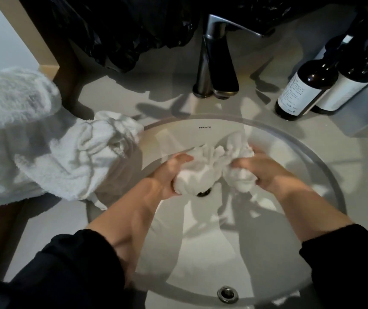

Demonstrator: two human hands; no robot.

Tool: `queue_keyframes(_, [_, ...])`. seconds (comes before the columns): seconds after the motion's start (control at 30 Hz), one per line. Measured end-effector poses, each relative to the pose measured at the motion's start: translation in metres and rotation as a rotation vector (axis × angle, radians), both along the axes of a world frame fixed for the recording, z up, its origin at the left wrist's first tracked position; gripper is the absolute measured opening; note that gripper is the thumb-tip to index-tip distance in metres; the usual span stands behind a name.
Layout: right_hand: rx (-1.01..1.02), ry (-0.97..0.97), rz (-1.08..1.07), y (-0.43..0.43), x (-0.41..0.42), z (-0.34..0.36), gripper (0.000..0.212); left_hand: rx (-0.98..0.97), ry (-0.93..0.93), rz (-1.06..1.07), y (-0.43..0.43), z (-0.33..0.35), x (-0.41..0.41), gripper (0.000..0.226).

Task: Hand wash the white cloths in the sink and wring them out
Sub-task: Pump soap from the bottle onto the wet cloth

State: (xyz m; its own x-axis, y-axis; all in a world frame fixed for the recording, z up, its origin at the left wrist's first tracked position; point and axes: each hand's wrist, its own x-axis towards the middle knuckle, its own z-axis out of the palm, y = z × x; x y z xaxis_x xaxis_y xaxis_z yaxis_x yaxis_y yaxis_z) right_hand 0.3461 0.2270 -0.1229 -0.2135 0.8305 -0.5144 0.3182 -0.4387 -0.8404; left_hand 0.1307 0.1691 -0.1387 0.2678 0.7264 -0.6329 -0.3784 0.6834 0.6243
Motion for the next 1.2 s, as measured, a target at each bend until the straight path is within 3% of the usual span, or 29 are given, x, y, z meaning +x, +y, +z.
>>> queue_keyframes(0.03, [0.076,-0.029,0.009,-0.001,-0.002,0.009,0.055,0.001,-0.117,-0.027,0.000,0.007,0.002,0.068])
queue_keyframes(0.13, [0.459,-0.251,0.079,-0.037,-0.035,0.027,0.031,0.030,-0.042,0.121,0.002,0.013,0.011,0.072])
queue_keyframes(0.2, [0.818,-0.546,0.151,-0.064,-0.059,0.019,0.039,0.094,-0.009,0.182,-0.001,0.013,0.015,0.067])
queue_keyframes(0.23, [0.896,-0.624,0.152,-0.067,-0.064,0.013,0.046,0.110,-0.017,0.202,-0.002,0.014,0.018,0.058])
queue_keyframes(0.3, [0.879,-0.574,-0.006,-0.056,-0.063,0.004,0.043,0.132,-0.039,0.209,-0.002,0.013,0.017,0.039])
queue_keyframes(0.37, [0.652,-0.358,-0.174,-0.036,-0.056,0.005,0.030,0.157,-0.058,0.179,-0.002,0.021,0.015,0.025])
queue_keyframes(0.43, [0.393,-0.146,-0.372,-0.019,-0.045,0.010,0.024,0.156,-0.125,0.155,-0.002,0.029,0.014,0.024])
queue_keyframes(0.47, [0.380,-0.134,-0.419,-0.017,-0.041,0.014,0.023,0.137,-0.105,0.172,0.001,0.030,0.015,0.032])
queue_keyframes(0.57, [0.600,-0.169,-0.271,-0.040,-0.047,0.035,0.015,0.086,-0.058,0.246,0.008,0.030,0.016,0.057])
queue_keyframes(0.67, [0.809,-0.400,0.056,-0.069,-0.068,0.032,0.047,0.140,0.233,0.211,-0.002,0.034,0.023,0.051])
queue_keyframes(0.73, [0.860,-0.515,0.023,-0.068,-0.074,0.025,0.038,0.196,0.289,0.214,-0.010,0.032,0.024,0.044])
queue_keyframes(0.8, [0.710,-0.431,-0.103,-0.054,-0.071,0.023,0.022,0.213,0.287,0.254,-0.010,0.025,0.020,0.044])
queue_keyframes(0.9, [0.466,-0.217,-0.263,-0.033,-0.055,0.019,0.026,0.176,0.255,0.228,-0.004,0.024,0.018,0.057])
queue_keyframes(1.0, [0.694,-0.278,-0.213,-0.049,-0.055,0.026,0.020,0.117,0.150,0.204,-0.001,0.026,0.024,0.074])
queue_keyframes(1.1, [0.989,-0.405,-0.051,-0.066,-0.069,0.027,0.026,0.191,0.223,0.209,-0.003,0.022,0.024,0.051])
queue_keyframes(1.2, [0.751,-0.318,-0.167,-0.048,-0.074,0.024,0.029,0.206,0.207,0.186,-0.010,0.029,0.020,0.028])
